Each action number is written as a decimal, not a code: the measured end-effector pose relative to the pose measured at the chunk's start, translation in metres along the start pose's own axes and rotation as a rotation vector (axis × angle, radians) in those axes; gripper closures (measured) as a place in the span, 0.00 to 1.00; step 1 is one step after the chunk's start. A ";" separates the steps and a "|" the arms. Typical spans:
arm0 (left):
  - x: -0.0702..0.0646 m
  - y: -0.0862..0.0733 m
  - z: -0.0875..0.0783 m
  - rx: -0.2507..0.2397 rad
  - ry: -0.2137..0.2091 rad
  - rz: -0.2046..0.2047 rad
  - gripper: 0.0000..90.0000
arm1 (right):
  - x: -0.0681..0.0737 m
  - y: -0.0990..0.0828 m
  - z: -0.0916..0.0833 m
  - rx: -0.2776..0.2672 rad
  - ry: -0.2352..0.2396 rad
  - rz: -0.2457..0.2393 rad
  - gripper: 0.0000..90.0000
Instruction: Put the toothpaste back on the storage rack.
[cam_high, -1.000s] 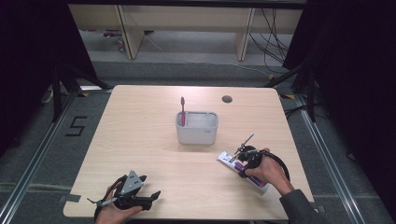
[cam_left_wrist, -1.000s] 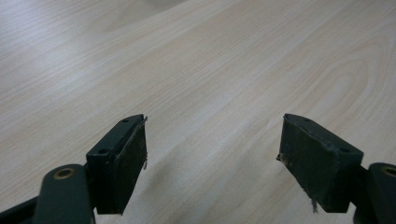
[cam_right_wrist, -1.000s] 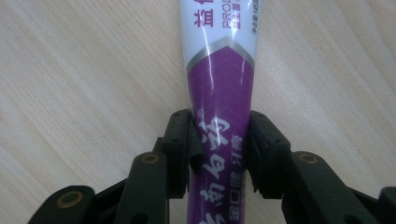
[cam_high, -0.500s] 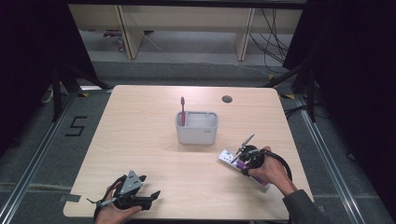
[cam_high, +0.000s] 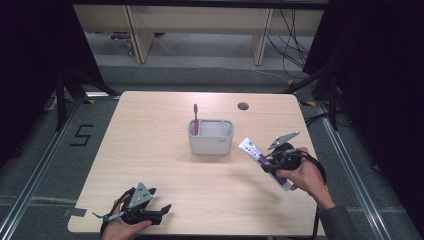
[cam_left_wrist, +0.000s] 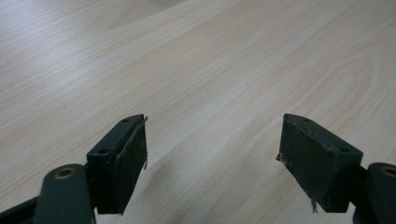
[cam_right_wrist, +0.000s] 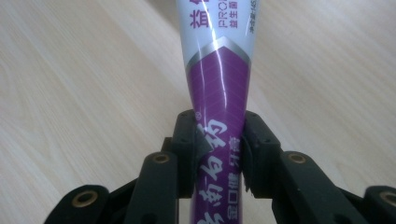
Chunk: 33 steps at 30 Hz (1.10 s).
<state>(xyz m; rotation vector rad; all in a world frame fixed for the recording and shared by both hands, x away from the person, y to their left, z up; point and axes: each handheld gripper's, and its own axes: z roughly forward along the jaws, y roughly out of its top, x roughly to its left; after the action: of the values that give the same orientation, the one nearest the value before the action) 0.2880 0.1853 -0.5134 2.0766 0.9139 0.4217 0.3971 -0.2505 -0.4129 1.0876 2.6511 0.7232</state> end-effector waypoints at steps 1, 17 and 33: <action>0.000 0.000 0.000 -0.002 0.005 -0.003 0.25 | 0.000 0.001 -0.003 -0.029 0.004 0.007 0.78; 0.002 -0.001 -0.001 -0.008 0.016 -0.012 0.23 | 0.004 0.036 -0.016 -0.258 0.044 0.000 0.78; 0.003 -0.001 -0.001 -0.013 0.025 -0.023 0.23 | 0.006 0.072 -0.013 -0.369 0.103 0.007 0.78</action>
<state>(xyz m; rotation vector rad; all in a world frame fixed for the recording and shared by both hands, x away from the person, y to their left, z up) 0.2885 0.1887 -0.5137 2.0509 0.9468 0.4411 0.4319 -0.2070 -0.3651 0.9779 2.4534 1.2391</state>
